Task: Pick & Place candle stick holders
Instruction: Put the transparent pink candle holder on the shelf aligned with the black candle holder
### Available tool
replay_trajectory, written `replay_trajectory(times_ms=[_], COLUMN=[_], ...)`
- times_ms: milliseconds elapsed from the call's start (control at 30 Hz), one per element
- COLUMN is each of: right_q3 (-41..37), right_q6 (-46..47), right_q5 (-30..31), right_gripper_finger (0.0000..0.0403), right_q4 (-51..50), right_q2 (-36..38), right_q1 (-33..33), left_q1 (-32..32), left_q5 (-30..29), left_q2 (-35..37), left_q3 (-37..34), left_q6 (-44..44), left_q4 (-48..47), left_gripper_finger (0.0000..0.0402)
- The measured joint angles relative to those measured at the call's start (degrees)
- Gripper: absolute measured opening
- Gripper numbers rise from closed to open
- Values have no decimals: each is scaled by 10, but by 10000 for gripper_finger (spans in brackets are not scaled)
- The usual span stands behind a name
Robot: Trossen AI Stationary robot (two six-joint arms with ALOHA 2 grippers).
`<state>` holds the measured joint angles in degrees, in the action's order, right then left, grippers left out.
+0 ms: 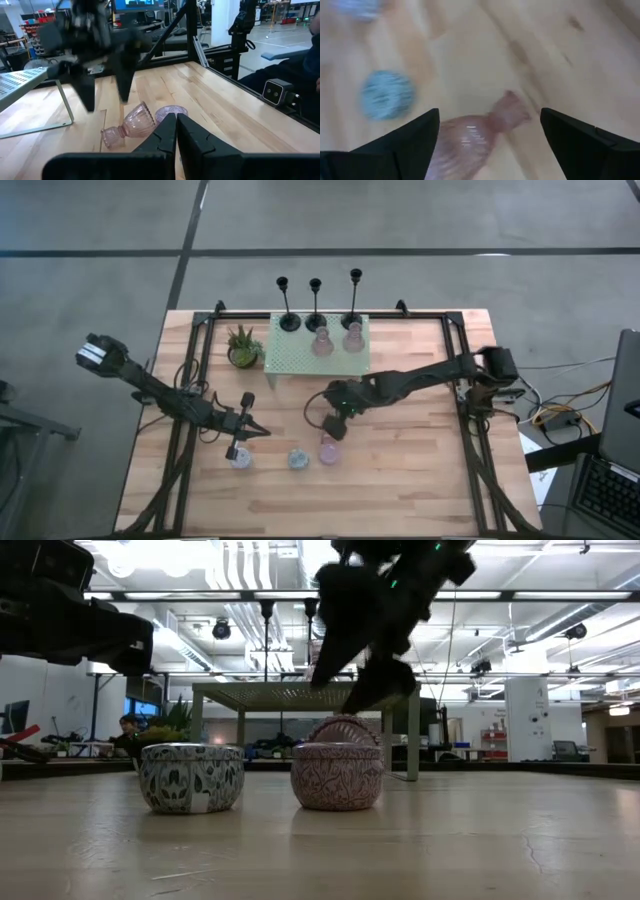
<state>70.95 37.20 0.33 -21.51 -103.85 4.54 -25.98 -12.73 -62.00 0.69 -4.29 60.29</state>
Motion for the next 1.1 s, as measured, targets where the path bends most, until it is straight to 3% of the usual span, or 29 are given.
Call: replay_trajectory(times_ms=[267,633,933,1100], right_q3=[60,151,177,195], right_q6=[34,64,33,28], right_q5=[14,15,13,53], right_gripper_finger=[345,318,274,273], right_q4=[-24,-75,-157,-207], right_q2=[-97,-195,-184,-161], right_q1=[-3,-4,-3,-2], left_q1=[0,0,0,0], left_q5=[0,0,0,0], left_q2=[0,0,0,0], left_q3=[0,0,0,0], left_q6=[0,0,0,0], left_q4=[-2,-22,-35,-34], left_gripper_finger=[16,16,17,17])
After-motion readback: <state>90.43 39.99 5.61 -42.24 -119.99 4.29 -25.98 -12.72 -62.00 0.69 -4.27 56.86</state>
